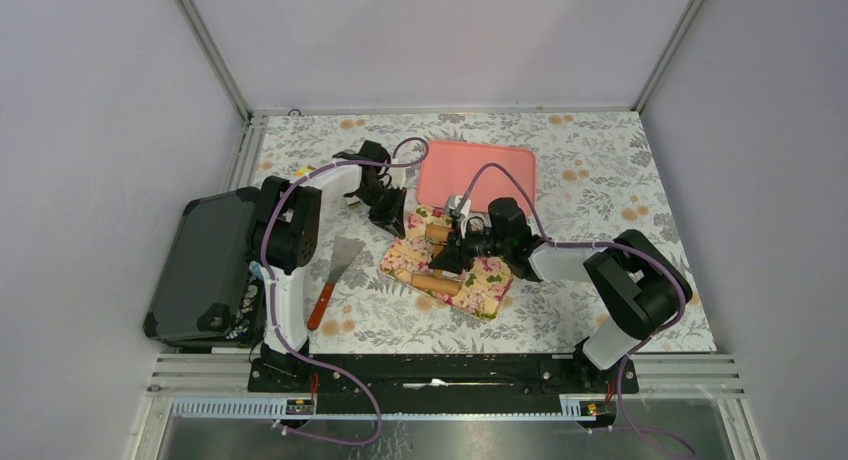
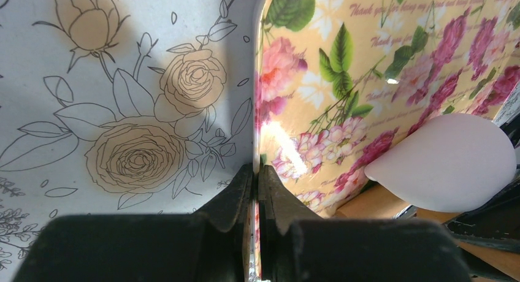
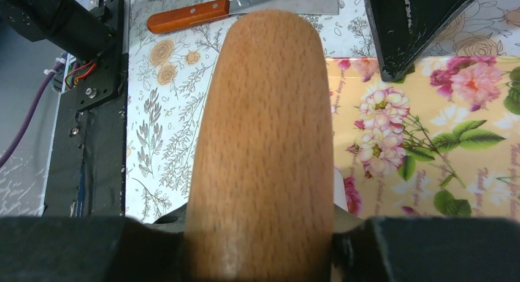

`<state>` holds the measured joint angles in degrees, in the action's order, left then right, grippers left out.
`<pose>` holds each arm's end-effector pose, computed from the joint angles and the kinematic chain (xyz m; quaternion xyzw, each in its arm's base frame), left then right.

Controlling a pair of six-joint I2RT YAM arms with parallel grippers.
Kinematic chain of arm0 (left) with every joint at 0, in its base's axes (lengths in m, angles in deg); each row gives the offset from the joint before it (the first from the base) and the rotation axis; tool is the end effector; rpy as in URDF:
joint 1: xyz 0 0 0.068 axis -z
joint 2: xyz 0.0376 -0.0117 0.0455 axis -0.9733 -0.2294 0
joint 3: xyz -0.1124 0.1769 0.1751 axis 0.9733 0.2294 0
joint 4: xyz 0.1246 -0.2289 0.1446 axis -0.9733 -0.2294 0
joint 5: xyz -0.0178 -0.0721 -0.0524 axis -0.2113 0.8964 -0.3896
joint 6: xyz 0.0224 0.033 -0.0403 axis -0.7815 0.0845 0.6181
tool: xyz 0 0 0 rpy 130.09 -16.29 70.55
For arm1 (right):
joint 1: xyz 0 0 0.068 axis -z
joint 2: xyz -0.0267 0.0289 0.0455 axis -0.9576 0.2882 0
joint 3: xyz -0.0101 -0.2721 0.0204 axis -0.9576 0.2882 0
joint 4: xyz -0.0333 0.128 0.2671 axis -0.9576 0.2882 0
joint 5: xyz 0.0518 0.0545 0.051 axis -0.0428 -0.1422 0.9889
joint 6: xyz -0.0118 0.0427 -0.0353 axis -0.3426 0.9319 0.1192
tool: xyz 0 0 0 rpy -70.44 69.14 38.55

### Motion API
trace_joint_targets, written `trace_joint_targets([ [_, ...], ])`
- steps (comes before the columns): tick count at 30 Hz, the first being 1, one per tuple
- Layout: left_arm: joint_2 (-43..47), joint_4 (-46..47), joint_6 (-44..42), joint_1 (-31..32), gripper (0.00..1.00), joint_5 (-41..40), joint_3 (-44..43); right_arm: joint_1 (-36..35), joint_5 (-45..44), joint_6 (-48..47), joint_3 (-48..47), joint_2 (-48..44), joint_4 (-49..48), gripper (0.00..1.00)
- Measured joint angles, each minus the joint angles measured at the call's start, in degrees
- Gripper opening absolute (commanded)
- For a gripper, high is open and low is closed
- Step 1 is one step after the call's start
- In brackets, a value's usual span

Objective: Roll out the dumpling wrappers from the dough
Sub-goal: Flatten out the dough on the work surface.

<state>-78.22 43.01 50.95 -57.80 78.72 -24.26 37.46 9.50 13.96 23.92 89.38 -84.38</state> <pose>0.4078 -0.1615 0.1192 0.1824 0.9415 -0.2779 0.0548 0.2536 0.2181 0.1324 -0.4487 0.6475 0.4651 0.4037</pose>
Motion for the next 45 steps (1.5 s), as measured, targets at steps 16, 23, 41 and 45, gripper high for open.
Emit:
trace_joint_targets([
  [16,-0.09,-0.09,-0.31,-0.02,0.00,0.22,-0.04,4.13,2.03,-2.49,-8.76,-9.49,20.11,0.00],
  [23,-0.13,-0.24,-0.50,-0.02,0.00,0.28,-0.15,6.75,1.53,-2.03,-15.26,-12.94,19.98,0.00],
  [41,5.79,9.81,11.96,0.11,0.00,-4.48,9.01,7.63,-28.81,9.81,1.38,-18.03,5.70,0.00],
  [45,7.80,13.29,16.65,0.13,0.26,-6.01,12.26,7.63,-32.24,10.56,1.25,-19.89,4.52,0.00],
])
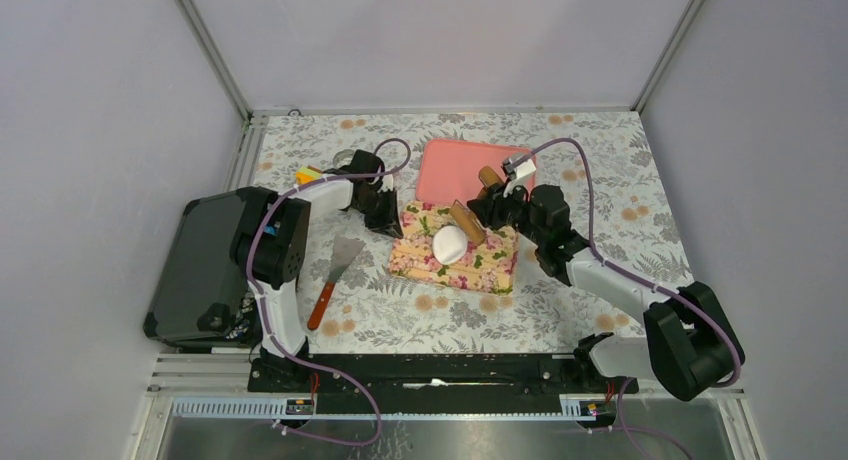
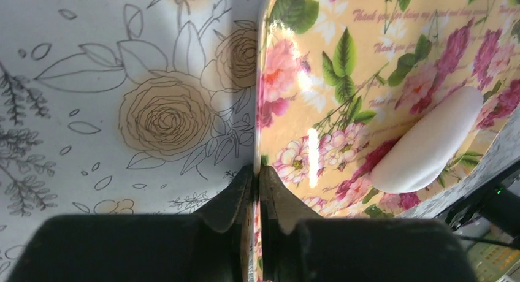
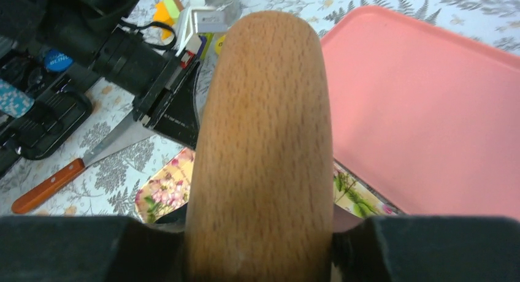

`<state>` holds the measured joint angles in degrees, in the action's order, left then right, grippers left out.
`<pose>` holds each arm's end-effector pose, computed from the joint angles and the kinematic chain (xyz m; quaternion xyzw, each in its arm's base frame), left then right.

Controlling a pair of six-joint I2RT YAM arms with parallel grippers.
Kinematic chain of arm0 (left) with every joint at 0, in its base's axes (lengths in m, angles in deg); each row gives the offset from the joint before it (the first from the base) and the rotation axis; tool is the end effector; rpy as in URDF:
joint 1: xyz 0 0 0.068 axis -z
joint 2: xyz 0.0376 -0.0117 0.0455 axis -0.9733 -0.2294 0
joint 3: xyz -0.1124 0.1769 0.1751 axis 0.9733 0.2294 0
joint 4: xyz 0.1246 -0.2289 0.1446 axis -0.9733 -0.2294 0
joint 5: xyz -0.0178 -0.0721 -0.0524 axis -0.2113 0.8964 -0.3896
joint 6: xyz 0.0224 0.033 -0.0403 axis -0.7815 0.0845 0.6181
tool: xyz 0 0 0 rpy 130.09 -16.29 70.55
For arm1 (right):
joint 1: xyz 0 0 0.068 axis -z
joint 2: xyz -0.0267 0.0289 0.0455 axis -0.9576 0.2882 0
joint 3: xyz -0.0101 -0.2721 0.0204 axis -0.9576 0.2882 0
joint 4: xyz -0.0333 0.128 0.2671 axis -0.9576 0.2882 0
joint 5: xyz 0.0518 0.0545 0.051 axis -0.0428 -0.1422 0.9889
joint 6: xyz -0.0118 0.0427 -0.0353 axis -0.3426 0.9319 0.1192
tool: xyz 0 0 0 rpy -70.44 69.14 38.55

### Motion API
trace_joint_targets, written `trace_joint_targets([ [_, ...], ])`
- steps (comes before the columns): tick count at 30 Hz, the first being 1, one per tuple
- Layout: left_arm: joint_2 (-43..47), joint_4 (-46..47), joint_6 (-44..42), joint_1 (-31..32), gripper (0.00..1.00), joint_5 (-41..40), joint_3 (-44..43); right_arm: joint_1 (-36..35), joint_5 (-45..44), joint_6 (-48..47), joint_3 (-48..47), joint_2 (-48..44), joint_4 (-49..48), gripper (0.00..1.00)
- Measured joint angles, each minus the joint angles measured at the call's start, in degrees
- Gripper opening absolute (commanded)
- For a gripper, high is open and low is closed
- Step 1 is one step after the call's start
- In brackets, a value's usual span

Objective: Roll out the dumpling wrappers from the dough
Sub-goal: Flatten out the dough on the work surface.

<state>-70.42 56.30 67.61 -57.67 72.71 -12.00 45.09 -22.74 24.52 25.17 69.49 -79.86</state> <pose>0.3844 -0.1505 0.1174 0.0563 0.9596 -0.2560 0.1022 0.2737 0.1573 0.2208 -0.1970 0.7170 0.3011 0.5970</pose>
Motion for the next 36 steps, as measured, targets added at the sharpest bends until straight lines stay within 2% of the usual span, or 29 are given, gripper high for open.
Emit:
trace_joint_targets([
  [2,0.72,1.16,1.84,0.15,0.54,-0.76,1.03,0.00,-1.46,0.00,-0.85,-0.52,1.03,0.00],
  [5,2.27,1.42,3.87,1.01,0.77,-0.33,1.11,0.00,-3.85,-0.76,-2.80,-0.68,2.80,0.00],
  [7,2.91,1.25,3.61,1.68,0.86,-1.16,0.92,0.00,-4.63,-1.53,-3.30,-1.03,3.45,0.00],
  [9,3.15,0.33,2.27,2.34,0.88,-2.45,0.15,0.00,-5.29,-2.16,-3.61,-1.60,4.70,0.00],
  [14,1.49,-3.80,-5.01,2.34,0.87,-8.17,-5.62,0.00,-5.44,-1.86,-4.04,-1.70,5.77,0.00],
  [19,-3.91,-4.61,-11.54,2.08,0.81,-9.35,-14.45,0.00,-4.79,1.86,-5.11,-0.04,6.36,0.00],
  [25,-6.47,-5.57,-13.77,2.08,0.72,-9.75,-15.21,-0.85,-5.88,6.01,-6.27,5.16,5.14,0.00],
  [36,-6.71,-3.72,-10.84,1.90,0.40,-11.28,-14.16,-8.59,-13.60,7.98,-4.72,12.57,0.68,0.00],
])
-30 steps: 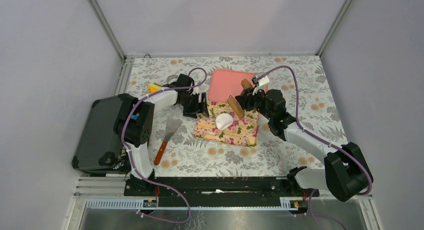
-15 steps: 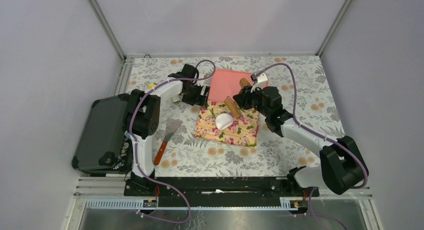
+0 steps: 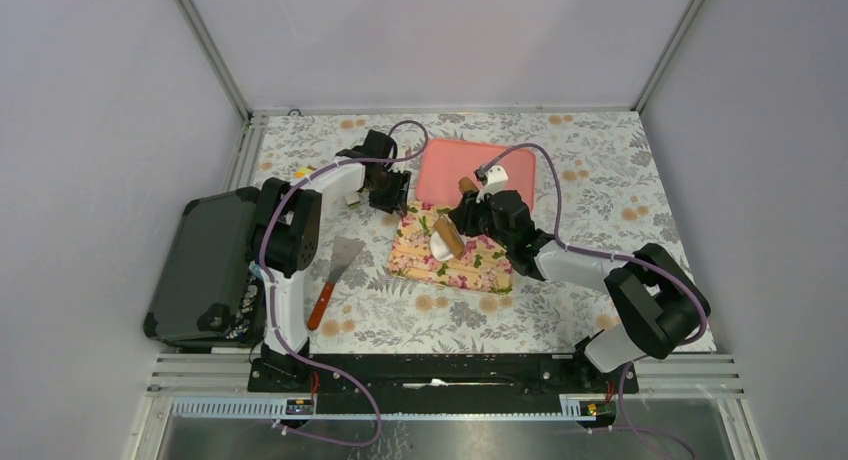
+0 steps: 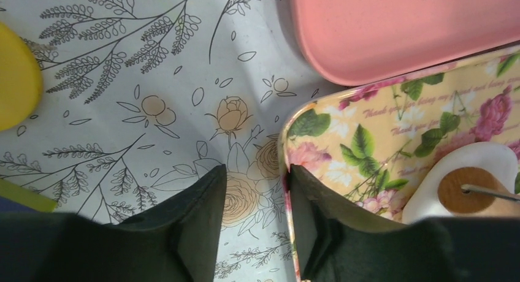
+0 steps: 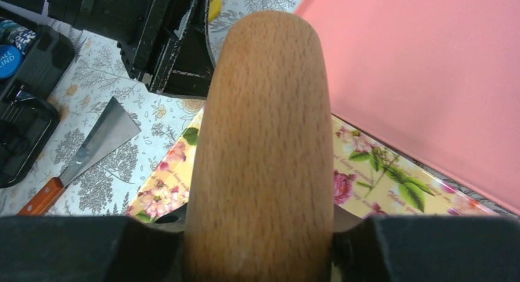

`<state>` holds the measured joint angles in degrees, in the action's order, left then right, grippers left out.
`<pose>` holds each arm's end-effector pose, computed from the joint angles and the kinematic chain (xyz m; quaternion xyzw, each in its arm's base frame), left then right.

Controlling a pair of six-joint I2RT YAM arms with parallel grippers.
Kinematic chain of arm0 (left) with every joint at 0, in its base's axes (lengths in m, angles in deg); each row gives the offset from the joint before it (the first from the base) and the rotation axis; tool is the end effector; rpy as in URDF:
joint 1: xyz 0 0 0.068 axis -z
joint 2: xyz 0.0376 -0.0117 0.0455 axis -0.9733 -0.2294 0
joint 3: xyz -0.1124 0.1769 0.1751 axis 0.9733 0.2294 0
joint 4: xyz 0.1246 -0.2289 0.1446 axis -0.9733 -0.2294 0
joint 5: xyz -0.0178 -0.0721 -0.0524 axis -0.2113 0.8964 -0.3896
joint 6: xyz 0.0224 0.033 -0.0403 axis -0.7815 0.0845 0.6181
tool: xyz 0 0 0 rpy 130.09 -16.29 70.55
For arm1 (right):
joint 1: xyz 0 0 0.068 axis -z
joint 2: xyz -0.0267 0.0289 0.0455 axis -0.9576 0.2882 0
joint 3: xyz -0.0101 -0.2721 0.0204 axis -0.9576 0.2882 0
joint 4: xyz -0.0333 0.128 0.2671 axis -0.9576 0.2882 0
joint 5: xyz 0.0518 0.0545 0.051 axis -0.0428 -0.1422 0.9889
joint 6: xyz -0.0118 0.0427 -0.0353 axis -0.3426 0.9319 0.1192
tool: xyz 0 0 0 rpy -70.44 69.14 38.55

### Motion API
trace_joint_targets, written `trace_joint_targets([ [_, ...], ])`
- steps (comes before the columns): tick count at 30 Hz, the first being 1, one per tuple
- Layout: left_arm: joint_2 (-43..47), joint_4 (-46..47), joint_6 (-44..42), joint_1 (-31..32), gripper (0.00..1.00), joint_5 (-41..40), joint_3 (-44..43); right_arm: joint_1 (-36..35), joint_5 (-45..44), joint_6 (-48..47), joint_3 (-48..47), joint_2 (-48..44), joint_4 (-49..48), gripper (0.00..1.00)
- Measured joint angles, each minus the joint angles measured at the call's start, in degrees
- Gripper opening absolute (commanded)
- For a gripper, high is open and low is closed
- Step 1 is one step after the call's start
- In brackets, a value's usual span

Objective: Roll out the dumpling wrappers from the dough
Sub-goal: Flatten out the dough on the work surface.

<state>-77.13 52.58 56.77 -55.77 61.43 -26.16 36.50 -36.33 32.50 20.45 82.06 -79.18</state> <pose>0.4298 -0.1747 0.1389 0.1500 0.9590 -0.1619 0.1780 0.2802 0.2095 0.1801 -0.1315 0.7812 0.2818 0.5413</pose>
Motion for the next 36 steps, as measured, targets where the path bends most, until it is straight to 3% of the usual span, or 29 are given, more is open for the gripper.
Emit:
trace_joint_targets([
  [3,0.44,1.53,1.49,0.04,0.27,-0.11,1.18,-0.33,-1.62,-0.17,1.07,0.39,-2.12,0.00],
  [7,0.72,2.84,3.91,0.37,0.00,0.26,2.54,-0.83,-2.75,-0.33,2.54,1.07,-4.68,0.00],
  [36,3.96,9.51,11.69,-0.61,0.00,0.24,9.05,-6.51,2.40,-1.73,3.74,8.66,-18.58,0.00],
])
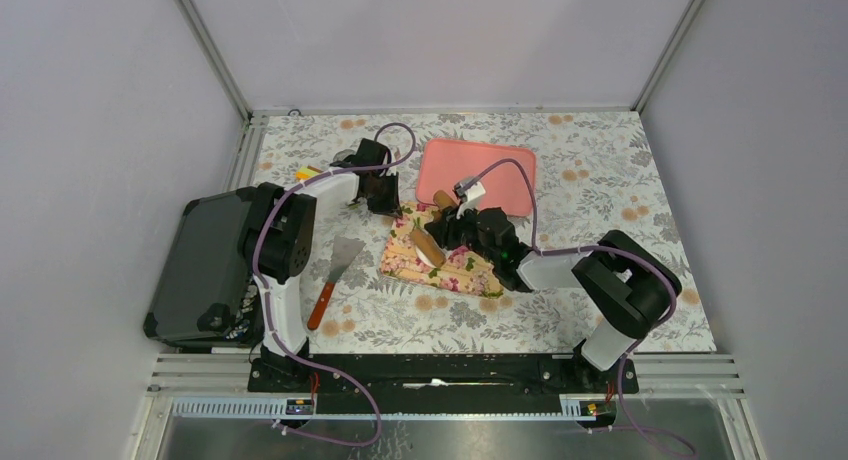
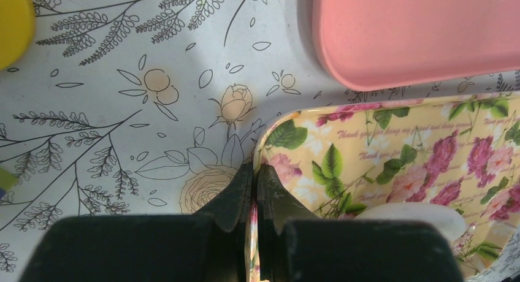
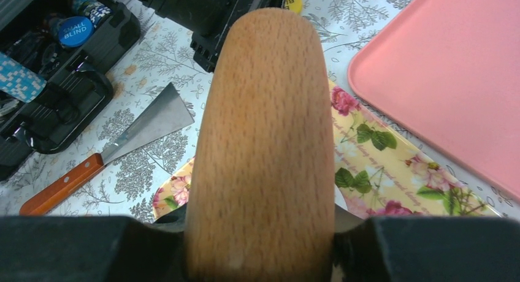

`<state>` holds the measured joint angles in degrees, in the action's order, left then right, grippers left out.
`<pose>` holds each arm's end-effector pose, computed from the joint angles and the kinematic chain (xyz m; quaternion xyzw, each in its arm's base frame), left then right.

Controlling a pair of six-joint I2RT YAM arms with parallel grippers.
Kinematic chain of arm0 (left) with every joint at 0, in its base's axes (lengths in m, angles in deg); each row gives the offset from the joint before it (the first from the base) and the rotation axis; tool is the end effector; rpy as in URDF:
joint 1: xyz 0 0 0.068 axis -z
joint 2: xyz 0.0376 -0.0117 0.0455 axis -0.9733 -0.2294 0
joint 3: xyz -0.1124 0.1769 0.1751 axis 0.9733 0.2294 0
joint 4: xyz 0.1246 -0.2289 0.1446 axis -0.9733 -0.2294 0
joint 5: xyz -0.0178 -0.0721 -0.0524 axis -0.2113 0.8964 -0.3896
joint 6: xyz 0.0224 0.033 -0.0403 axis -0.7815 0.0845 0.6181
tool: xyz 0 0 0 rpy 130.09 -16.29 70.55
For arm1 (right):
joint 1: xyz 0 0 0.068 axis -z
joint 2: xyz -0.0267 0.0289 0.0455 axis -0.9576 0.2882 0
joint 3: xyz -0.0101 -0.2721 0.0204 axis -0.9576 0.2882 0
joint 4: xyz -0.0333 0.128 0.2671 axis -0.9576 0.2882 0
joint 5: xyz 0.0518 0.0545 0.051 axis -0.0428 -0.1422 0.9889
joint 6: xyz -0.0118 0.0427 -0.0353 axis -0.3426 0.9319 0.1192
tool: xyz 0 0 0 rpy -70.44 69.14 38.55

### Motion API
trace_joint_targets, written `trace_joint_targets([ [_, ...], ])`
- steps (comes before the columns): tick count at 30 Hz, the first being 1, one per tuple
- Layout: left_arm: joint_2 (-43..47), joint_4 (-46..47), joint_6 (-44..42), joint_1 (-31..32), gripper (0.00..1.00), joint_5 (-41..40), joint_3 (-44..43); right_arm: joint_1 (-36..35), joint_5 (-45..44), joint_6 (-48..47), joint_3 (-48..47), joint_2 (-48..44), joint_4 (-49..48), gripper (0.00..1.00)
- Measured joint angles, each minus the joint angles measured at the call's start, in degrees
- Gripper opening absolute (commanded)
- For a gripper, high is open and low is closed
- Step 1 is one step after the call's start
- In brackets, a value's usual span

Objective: Roll out the dumpling wrappers from the dough
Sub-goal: Flatten out the dough on the work surface.

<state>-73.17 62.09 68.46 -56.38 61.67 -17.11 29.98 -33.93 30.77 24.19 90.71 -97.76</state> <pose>0.4139 -0.1637 0.1274 0.0512 0.9603 -0.1914 0.1964 0.2540 0.2417 0.1448 -0.1927 0.7332 0.3385 0.5574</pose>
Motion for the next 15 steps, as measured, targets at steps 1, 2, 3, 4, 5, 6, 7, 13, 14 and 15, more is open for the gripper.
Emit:
trace_joint_targets([
  [1,0.09,0.17,0.04,-0.11,0.00,0.13,0.13,-0.11,0.24,0.02,0.00,0.35,-0.52,0.00],
  [2,0.11,0.31,0.09,-0.24,0.00,0.26,0.24,-0.17,0.50,0.02,0.00,0.55,-0.85,0.00],
  [3,0.11,0.35,0.15,-0.35,0.00,0.39,0.24,-0.26,0.90,0.02,0.00,0.76,-1.16,0.00],
  [4,0.11,0.39,0.17,-0.44,0.00,0.55,0.28,-0.35,1.29,0.02,0.00,0.96,-1.44,0.00],
  [5,0.11,0.46,0.20,-0.50,0.00,0.70,0.33,-0.44,1.49,0.02,0.00,1.14,-1.68,0.00],
  [6,0.11,0.50,0.20,-0.59,0.00,0.85,0.33,-0.55,1.57,0.02,0.00,1.31,-1.92,0.00],
  [7,0.11,0.55,0.20,-0.61,0.00,0.94,0.37,-0.68,1.75,0.04,0.00,1.49,-2.14,0.00],
  [13,0.13,0.72,0.22,-0.76,0.00,1.29,0.50,-1.62,3.52,0.74,-0.04,2.45,-2.73,0.00],
  [14,0.13,0.76,0.22,-0.79,0.00,1.36,0.55,-1.99,4.26,1.09,-0.04,2.71,-2.49,0.00],
  [15,0.13,0.63,0.48,-0.81,0.00,1.62,0.57,-2.27,4.63,1.14,-0.02,2.93,-1.86,0.00],
])
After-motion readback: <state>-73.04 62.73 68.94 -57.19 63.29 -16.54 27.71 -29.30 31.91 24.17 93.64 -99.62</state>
